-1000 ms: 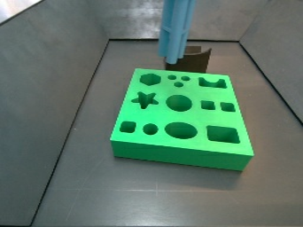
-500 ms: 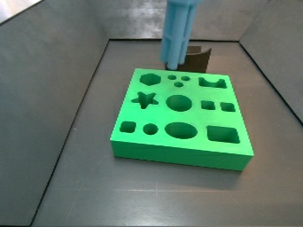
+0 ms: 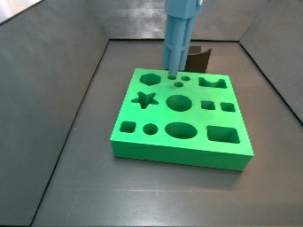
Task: Pick up the 3 prong object. Move up. Move to above the board. Insert the 3 prong object.
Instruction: Insert the 3 prong object.
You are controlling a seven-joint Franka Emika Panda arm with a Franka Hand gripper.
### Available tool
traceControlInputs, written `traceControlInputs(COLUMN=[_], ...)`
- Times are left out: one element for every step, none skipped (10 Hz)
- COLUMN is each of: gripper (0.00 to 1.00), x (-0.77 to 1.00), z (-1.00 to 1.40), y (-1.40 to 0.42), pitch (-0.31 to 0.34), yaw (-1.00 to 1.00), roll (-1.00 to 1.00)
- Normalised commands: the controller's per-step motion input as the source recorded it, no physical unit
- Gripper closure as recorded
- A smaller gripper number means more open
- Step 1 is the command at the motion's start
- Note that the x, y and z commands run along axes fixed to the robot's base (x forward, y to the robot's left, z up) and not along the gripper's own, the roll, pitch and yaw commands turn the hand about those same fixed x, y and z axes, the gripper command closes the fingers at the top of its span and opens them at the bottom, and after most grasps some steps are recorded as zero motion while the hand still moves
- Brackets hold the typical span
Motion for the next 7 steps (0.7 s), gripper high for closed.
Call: traceControlInputs(gripper=[1.0, 1.0, 1.0, 1.0, 1.0, 1.0, 1.0], x=[0.28, 0.0, 0.04, 0.2, 0.18, 0.12, 0.0], z=[-0.1, -0.09, -0.07, -0.4, -0.48, -0.33, -0.1], y=[0.28, 0.01, -0.01, 0.0, 0.01, 0.0, 0.03], pitch=[-0.126, -0.166, -0.033, -0.057, -0.099, -0.061, -0.016], yaw=[-0.15, 0.0, 0.0, 0.0, 0.0, 0.0, 0.0], roll=[-0.14, -0.11, 0.0, 0.1, 0.09, 0.07, 0.0])
